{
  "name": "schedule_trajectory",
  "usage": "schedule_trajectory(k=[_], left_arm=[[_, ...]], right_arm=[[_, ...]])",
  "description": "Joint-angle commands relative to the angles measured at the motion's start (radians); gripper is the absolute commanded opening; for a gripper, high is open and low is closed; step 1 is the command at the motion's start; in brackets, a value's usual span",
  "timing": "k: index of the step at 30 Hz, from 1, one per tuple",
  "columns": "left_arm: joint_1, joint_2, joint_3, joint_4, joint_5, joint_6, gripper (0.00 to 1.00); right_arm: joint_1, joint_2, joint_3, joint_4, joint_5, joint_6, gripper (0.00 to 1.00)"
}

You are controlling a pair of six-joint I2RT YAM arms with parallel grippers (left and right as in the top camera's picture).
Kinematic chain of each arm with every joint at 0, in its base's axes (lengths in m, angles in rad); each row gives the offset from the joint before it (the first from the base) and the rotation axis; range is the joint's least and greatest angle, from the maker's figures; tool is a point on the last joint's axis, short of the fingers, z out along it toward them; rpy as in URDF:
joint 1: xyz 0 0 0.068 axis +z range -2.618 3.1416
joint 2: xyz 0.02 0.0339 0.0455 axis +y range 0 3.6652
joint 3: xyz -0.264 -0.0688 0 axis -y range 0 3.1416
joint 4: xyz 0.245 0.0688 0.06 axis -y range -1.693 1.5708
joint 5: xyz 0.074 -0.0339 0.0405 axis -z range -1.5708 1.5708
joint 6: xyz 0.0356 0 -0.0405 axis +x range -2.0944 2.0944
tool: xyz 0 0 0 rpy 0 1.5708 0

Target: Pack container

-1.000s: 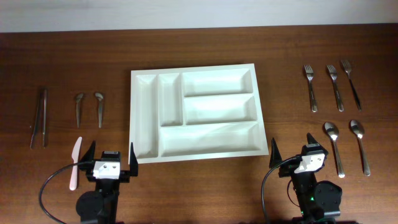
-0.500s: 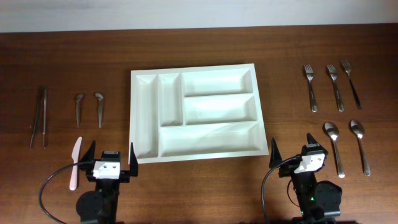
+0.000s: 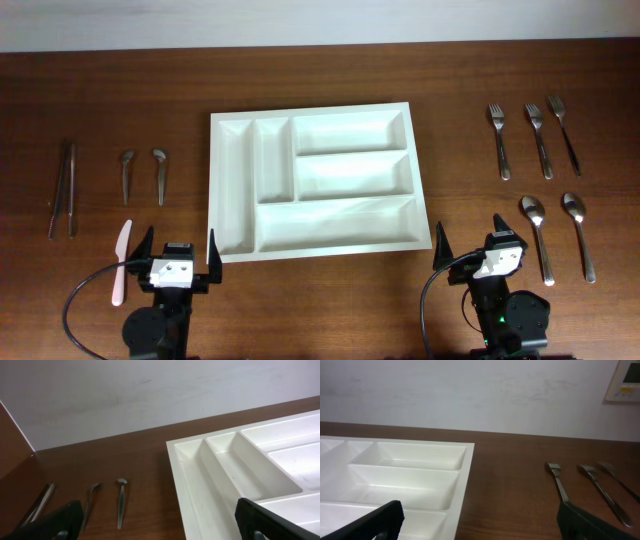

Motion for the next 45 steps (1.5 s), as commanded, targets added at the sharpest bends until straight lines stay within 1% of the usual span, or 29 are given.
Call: schedule_trajectory(k=[1,35,36,39,43,45], left_arm=[[0.004,-0.010,-0.008,0.001,-0.008,0.016,0.99],[0.004,-0.010,-0.008,0.001,-0.008,0.016,0.99],[0.004,-0.010,-0.008,0.001,-0.008,0.016,0.99],[0.004,-0.010,-0.008,0.001,-0.008,0.016,0.99],[0.004,-0.010,-0.008,0.001,-0.008,0.016,0.99],[0.004,-0.010,-0.008,0.001,-0.008,0.016,0.99]], right_arm=[[0.010,-0.006,-0.007,-0.003,0.016,0.005,0.99],[0.010,0.000,-0.007,-0.003,0.013,0.009,0.99],[0.010,0.005,-0.007,-0.003,0.012,0.011,0.99],[0.010,0.024,-0.005,-0.002,0.013,0.085,0.99],[0.007,0.087,0.068,-0.010,0.058,0.091,0.99],[-0.008,0.159,0.167,-0.076,0.119,0.091,0.99]])
